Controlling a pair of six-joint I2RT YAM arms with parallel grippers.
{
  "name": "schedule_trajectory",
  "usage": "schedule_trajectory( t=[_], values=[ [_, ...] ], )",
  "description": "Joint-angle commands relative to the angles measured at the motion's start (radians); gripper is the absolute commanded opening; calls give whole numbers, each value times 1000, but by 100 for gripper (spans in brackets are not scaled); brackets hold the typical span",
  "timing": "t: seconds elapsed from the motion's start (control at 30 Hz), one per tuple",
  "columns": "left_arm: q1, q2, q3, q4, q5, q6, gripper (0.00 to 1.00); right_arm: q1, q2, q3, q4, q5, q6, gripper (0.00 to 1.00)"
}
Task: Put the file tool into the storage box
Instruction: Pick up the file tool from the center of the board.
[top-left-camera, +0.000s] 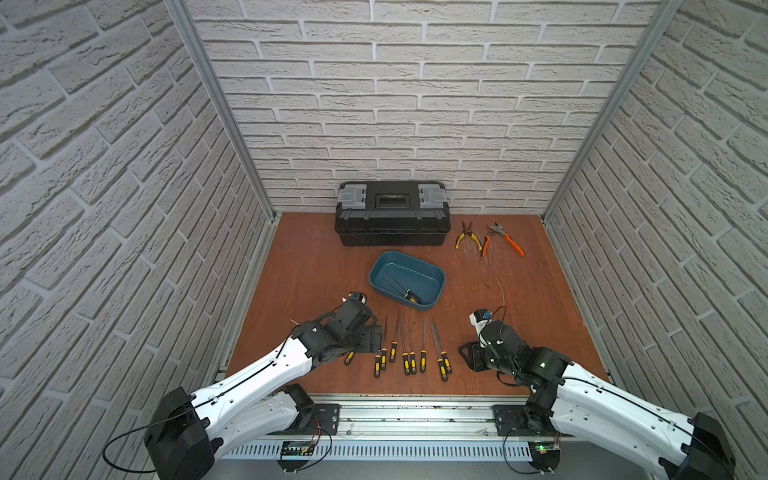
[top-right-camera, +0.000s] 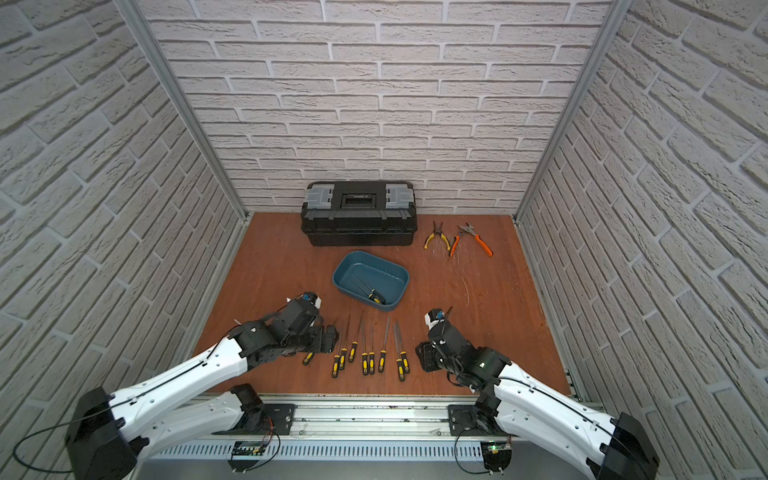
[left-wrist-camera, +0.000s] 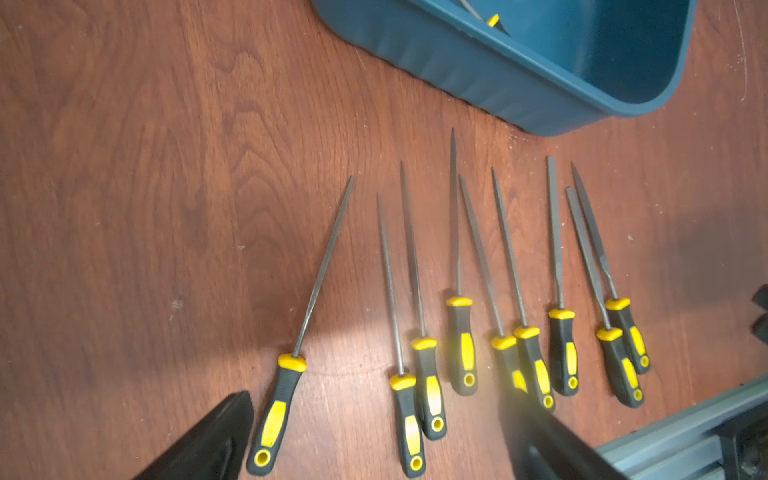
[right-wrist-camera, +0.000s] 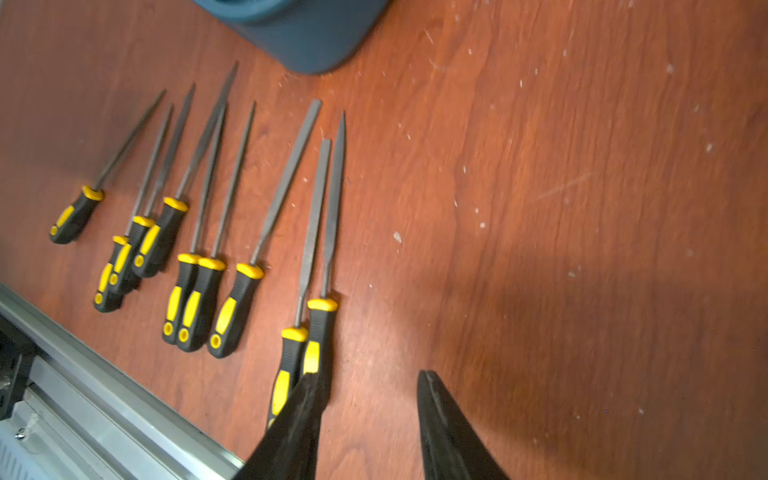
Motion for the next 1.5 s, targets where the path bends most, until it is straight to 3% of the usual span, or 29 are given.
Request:
schedule_trajectory(
  t=[0.0,0.33,0.7,0.93,1.3,1.47],
  values=[
    [-22,-13,-36,56,-81,-39,98,38,0,-35,77,35,93,42],
    [-27,-85,-53,88,-137,-45,98,155,218,24,195,113,103,46],
    [-25,-90,-32,60,-181,-35,98,247,537,204,104,263,91,46],
    [-25,-53,-14,63,-169,-27,98,259,515,178,79,326,136,44],
    [-27,14,18,101,-144,-21,98,258,539,155,126,266,123,43],
    [-27,26,27,95,-137,-16,98,258,572,164,89,297,140,42]
  ],
)
